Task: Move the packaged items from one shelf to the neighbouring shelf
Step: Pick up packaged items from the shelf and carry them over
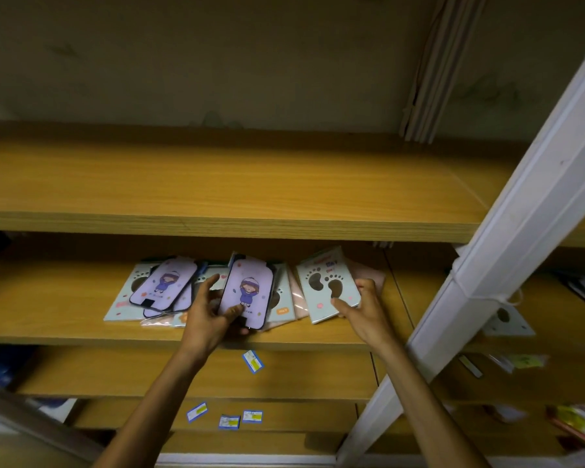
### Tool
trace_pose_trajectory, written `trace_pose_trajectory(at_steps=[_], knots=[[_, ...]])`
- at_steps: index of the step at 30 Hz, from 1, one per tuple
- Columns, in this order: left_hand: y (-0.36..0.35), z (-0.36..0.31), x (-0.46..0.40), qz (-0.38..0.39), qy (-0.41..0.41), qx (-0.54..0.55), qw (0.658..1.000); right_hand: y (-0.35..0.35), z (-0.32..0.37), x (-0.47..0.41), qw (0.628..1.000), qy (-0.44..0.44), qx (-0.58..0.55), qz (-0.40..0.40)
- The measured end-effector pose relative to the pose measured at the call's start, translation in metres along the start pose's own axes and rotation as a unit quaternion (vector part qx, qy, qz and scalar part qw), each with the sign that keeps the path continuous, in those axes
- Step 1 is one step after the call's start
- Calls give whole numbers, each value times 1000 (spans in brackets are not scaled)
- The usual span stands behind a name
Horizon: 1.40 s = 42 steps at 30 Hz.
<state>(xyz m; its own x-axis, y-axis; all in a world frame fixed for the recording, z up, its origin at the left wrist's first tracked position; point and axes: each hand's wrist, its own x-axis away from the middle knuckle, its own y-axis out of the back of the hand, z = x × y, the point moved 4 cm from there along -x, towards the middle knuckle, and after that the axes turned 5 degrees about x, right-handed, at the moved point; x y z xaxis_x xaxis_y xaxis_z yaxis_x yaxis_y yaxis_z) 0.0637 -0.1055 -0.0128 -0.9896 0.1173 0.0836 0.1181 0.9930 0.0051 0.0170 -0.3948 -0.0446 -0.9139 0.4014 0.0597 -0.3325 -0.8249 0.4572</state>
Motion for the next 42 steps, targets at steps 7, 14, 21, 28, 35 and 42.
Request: trace_pose_trajectory(at_steps=[7, 14, 21, 28, 35, 42], knots=[[9, -5, 8, 13, -2, 9, 1000, 4, 14, 10, 994, 6, -105, 14], [9, -13, 18, 48, -31, 8, 998, 22, 21, 42, 988, 39, -150, 24], [5, -24, 21, 130, -50, 25, 990, 43, 22, 91, 986, 45, -148, -65], [-14, -33, 33, 231, -37, 50, 971, 52, 23, 163, 975, 36, -169, -140], [-54, -27, 65, 321, -39, 44, 945, 72, 1, 252, 949, -17, -158, -273], [-116, -22, 106, 413, -19, 36, 910, 120, -33, 317, 900, -34, -194, -389]])
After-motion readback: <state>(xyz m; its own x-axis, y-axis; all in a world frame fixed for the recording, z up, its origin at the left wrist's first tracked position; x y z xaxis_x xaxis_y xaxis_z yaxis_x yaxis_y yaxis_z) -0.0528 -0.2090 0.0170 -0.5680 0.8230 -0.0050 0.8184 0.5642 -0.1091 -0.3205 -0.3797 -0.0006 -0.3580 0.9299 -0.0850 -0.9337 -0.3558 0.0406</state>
